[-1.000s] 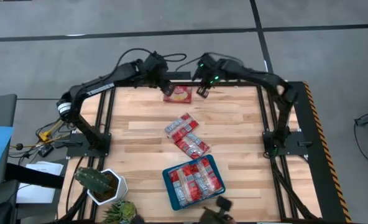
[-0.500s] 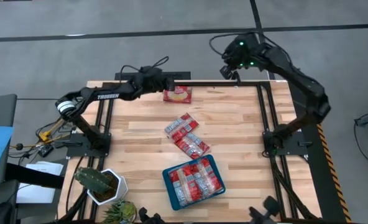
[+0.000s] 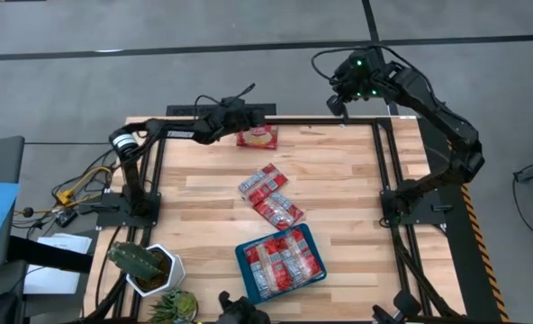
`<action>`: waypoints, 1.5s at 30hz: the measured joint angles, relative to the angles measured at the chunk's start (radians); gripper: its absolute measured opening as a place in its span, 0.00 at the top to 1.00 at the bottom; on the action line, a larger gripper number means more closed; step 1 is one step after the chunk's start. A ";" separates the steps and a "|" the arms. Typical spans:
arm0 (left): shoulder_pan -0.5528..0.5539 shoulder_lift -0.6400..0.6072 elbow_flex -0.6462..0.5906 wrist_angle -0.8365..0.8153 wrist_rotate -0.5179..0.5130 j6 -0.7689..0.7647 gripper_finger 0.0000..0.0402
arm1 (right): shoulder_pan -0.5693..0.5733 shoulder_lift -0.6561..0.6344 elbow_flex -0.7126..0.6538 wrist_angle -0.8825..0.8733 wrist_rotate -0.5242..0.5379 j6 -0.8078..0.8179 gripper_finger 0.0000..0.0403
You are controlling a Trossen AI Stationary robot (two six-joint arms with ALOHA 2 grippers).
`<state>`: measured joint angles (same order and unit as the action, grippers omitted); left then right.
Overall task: Sort popcorn bags into baskets
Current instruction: Move the popcorn bags to middle of the table
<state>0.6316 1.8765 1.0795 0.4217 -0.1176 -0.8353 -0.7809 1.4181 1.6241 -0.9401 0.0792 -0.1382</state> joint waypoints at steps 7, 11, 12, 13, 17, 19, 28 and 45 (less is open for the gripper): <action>-0.003 0.118 0.103 0.062 0.146 0.018 1.00 | -0.008 -0.002 0.000 -0.007 0.000 -0.009 0.96; -0.002 0.180 0.125 0.050 0.176 -0.006 1.00 | -0.008 -0.007 0.000 -0.006 0.000 -0.021 0.98; -0.002 0.192 0.129 0.053 0.174 -0.017 1.00 | -0.008 -0.007 0.000 -0.006 0.000 -0.021 0.98; -0.002 0.200 0.129 0.053 0.174 -0.031 1.00 | -0.008 -0.008 0.000 -0.009 0.000 -0.021 0.97; -0.002 0.218 0.128 0.063 0.187 -0.054 1.00 | -0.008 -0.007 0.000 -0.022 0.000 -0.021 0.94; -0.002 0.217 0.129 0.058 0.190 -0.062 1.00 | -0.007 -0.007 0.000 -0.024 0.000 -0.021 0.94; 0.018 0.189 0.130 -0.051 0.219 -0.250 1.00 | -0.007 -0.007 0.000 -0.021 0.000 -0.021 0.98; -0.026 0.105 0.315 -0.668 0.035 0.088 1.00 | -0.006 -0.011 -0.001 -0.012 -0.001 -0.021 0.96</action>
<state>0.6057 1.9812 1.3946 -0.2466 -0.0828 -0.7474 -0.7872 1.4071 1.6234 -0.9520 0.0778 -0.1589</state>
